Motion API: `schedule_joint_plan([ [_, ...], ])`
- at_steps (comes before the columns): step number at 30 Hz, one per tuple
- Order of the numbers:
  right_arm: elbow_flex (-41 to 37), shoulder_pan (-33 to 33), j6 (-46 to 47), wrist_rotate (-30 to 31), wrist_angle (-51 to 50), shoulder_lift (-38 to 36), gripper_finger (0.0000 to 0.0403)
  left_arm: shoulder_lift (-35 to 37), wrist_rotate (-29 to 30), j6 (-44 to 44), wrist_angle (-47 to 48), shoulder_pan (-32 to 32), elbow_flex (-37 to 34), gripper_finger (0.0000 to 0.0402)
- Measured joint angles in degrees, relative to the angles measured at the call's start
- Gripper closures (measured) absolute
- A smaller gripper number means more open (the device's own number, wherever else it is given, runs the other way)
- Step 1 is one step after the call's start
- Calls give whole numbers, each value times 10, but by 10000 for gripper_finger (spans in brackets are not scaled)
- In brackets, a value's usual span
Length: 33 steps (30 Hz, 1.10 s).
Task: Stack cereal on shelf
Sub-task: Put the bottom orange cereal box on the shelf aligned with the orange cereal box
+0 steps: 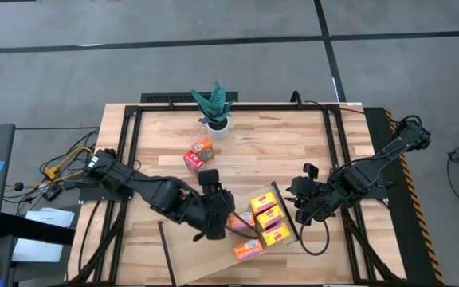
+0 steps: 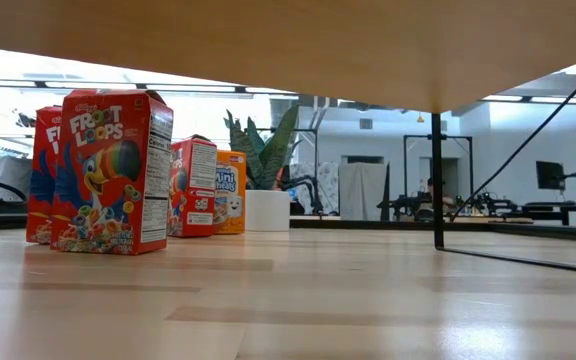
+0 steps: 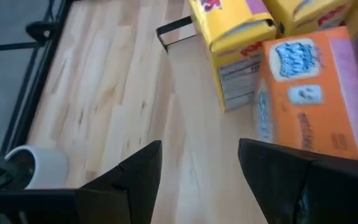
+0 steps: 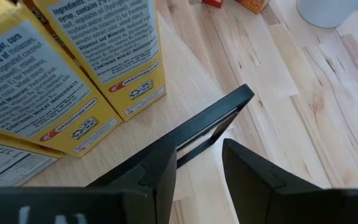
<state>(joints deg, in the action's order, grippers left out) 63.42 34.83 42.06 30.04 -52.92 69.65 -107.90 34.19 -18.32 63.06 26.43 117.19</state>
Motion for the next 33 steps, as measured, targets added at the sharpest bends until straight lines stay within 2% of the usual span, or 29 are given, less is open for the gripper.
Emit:
schedule_joint_plan([
  [5, 0, 0, 0, 0, 5, 0, 251, 0, -39, 30, -3, -18, 0, 198],
  [8, 0, 0, 0, 0, 12, 0, 254, 0, -73, 31, -11, -24, 0, 198],
  [16, 0, 0, 0, 0, 13, 0, 259, 0, -117, 21, -11, -24, 0, 198],
  [33, 0, 0, -7, 0, 12, 0, 248, 0, -160, -2, -31, -24, 0, 198],
])
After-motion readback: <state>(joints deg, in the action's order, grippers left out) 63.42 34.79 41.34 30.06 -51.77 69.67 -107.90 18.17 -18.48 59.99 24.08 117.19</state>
